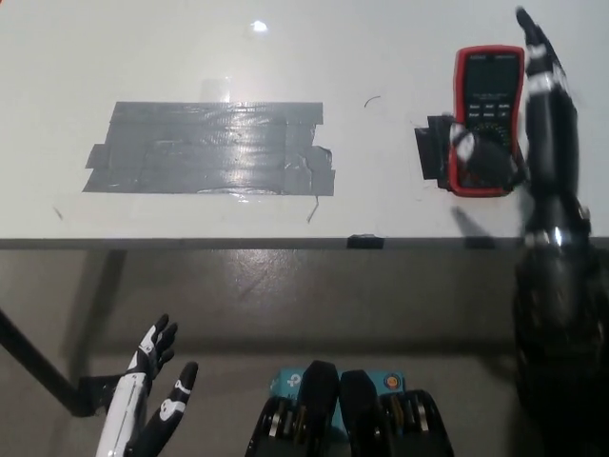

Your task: The robot first picks the multimeter with right hand and then unfolds the black stand on the back of it using left hand

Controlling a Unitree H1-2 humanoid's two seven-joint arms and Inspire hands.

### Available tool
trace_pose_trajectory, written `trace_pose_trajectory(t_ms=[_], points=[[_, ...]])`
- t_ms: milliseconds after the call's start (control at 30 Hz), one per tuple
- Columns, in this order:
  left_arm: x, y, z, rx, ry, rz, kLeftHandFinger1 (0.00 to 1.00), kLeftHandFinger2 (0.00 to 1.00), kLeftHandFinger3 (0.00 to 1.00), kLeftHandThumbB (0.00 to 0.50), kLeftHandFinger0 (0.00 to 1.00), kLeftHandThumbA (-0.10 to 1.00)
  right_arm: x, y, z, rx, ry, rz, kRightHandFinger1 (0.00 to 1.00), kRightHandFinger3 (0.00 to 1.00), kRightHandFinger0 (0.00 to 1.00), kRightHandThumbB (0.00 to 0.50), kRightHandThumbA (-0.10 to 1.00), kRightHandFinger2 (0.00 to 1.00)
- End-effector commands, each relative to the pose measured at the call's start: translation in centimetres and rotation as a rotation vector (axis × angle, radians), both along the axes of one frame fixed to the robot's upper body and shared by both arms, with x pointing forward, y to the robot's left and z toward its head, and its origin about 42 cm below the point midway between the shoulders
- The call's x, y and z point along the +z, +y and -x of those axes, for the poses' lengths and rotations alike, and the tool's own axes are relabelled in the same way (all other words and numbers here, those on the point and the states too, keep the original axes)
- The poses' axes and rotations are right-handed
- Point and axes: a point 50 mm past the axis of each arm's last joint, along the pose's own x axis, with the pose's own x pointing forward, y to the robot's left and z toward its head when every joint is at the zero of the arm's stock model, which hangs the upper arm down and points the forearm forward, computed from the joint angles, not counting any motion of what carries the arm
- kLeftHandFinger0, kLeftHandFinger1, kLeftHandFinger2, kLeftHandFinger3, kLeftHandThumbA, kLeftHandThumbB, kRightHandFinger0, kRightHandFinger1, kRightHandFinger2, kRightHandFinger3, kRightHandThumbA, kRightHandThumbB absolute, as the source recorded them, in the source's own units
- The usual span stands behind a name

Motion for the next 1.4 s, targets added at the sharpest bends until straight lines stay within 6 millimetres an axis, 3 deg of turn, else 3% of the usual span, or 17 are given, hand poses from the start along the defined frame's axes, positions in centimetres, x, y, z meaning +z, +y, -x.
trace_pose_trajectory(t_ms=[0, 167, 500, 667, 1200, 1367], points=[[0.1, -0.1, -0.1, 0.003, -0.042, -0.031, 1.0, 1.0, 1.0, 0.085, 1.0, 0.78, 2.2, -0.5, -2.7, -0.119, 0.017, -0.014, 1.0, 1.0, 1.0, 0.404, 0.76, 1.0], [-0.1, 0.0, 0.0, 0.002, -0.05, -0.037, 1.0, 1.0, 1.0, 0.083, 1.0, 0.79, 1.2, 0.0, -6.1, -0.168, 0.091, 0.002, 1.0, 1.0, 1.0, 0.414, 0.73, 1.0], [-0.2, 0.3, 0.1, 0.0, -0.054, -0.055, 1.0, 1.0, 1.0, 0.085, 1.0, 0.8, 0.3, -0.6, -9.5, -0.249, 0.174, -0.025, 1.0, 1.0, 1.0, 0.429, 0.76, 1.0], [-0.3, 0.2, 0.0, -0.004, -0.055, -0.054, 1.0, 1.0, 1.0, 0.095, 1.0, 0.8, 0.4, -1.0, -10.3, -0.261, 0.193, -0.042, 1.0, 1.0, 1.0, 0.439, 0.79, 1.0], [-0.2, 0.0, 0.2, -0.017, -0.063, -0.107, 1.0, 1.0, 1.0, 0.096, 1.0, 0.82, 3.2, -0.6, -9.7, -0.235, 0.143, -0.116, 1.0, 1.0, 1.0, 0.5, 0.99, 1.0], [-0.1, -0.1, 0.3, -0.021, -0.079, -0.136, 1.0, 1.0, 1.0, 0.075, 1.0, 0.82, 3.8, 0.2, -9.8, -0.189, 0.202, -0.16, 1.0, 1.0, 1.0, 0.481, 1.0, 1.0]])
